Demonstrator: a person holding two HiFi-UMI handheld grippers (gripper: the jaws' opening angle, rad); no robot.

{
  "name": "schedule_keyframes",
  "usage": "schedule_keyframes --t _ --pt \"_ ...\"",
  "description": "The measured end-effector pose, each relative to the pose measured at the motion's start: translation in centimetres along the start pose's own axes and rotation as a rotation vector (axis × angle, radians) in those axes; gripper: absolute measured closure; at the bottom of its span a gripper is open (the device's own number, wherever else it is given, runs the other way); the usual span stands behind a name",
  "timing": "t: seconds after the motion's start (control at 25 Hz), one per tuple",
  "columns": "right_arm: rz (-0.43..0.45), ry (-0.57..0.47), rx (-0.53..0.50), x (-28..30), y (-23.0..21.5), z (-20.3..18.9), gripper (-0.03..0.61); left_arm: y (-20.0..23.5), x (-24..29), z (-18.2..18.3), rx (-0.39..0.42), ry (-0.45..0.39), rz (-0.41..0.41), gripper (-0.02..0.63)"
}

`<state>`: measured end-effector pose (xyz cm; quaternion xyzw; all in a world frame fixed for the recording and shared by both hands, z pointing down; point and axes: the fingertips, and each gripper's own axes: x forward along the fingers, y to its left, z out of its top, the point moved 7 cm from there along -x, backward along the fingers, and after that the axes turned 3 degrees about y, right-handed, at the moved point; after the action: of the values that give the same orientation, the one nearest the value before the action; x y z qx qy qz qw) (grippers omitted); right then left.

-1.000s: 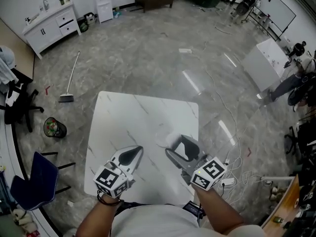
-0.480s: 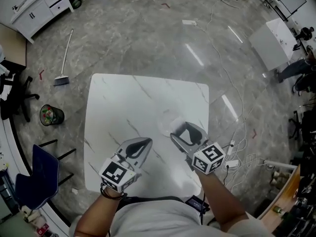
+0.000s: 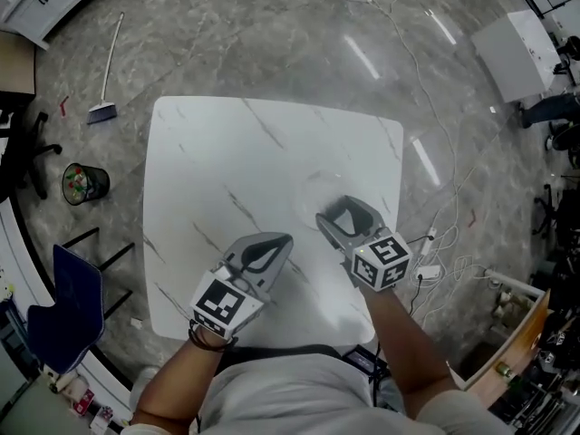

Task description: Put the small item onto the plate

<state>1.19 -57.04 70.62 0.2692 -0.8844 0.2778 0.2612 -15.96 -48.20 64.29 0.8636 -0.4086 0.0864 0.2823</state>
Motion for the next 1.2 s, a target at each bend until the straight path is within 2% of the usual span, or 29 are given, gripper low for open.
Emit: schedule_keyframes --t 0.28,0.76,1.2 --pt "-0.077 0.143 -0.034 3.9 -1.5 -2.8 0.287 0.9 1.8 -2.8 -0.059 0.032 -0.034 0.607" --pt "-0.16 0.313 -0.127 6.7 -3.1 -6.2 0.287 2.5 1.5 -4.8 -0.089 0.052 -0.043 0.607" --pt "-0.176 0.302 -0.122 7.2 -2.8 -6.0 0.285 2.3 1.5 -5.6 -0.109 0.067 -0.06 0.607"
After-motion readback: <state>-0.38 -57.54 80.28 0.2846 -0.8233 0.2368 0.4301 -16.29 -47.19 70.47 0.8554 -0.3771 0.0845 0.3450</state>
